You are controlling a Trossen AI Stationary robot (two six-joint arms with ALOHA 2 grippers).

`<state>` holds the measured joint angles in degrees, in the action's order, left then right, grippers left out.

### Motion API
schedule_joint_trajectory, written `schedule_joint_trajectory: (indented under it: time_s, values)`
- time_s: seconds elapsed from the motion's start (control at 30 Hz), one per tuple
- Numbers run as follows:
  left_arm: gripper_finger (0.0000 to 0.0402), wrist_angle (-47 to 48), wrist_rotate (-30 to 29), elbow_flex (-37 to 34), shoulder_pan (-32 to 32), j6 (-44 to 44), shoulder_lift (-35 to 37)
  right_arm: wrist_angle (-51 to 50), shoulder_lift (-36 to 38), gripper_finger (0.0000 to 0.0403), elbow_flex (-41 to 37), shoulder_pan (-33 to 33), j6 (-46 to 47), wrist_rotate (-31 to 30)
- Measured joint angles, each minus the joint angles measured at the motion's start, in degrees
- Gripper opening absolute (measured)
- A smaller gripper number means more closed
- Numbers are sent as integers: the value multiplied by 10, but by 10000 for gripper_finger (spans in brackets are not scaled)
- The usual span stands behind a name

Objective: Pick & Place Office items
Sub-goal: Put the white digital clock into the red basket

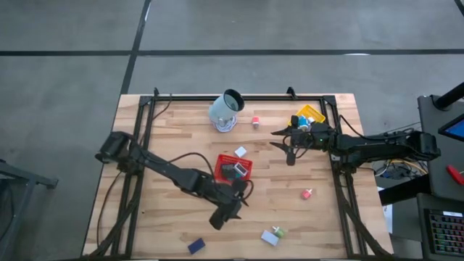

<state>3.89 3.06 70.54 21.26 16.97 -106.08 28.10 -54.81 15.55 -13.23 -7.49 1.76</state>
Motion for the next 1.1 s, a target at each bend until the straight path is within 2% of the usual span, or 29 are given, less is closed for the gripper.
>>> schedule_joint_trajectory:
  time_s: [0.2,0.73,0.83,1.0,1.1]
  values:
    - [264,13,6,30,2,0,-13,-2,1,176,0,0,2,3]
    - [264,-4,21,50,11,-20,-28,-2,1,176,0,0,1,3]
    - [264,32,25,97,18,-16,-64,-1,1,176,0,0,1,2]
    - [264,165,23,219,28,11,-150,-1,1,176,0,0,0,2]
    - [264,199,21,282,29,27,-193,-4,3,176,0,0,1,2]
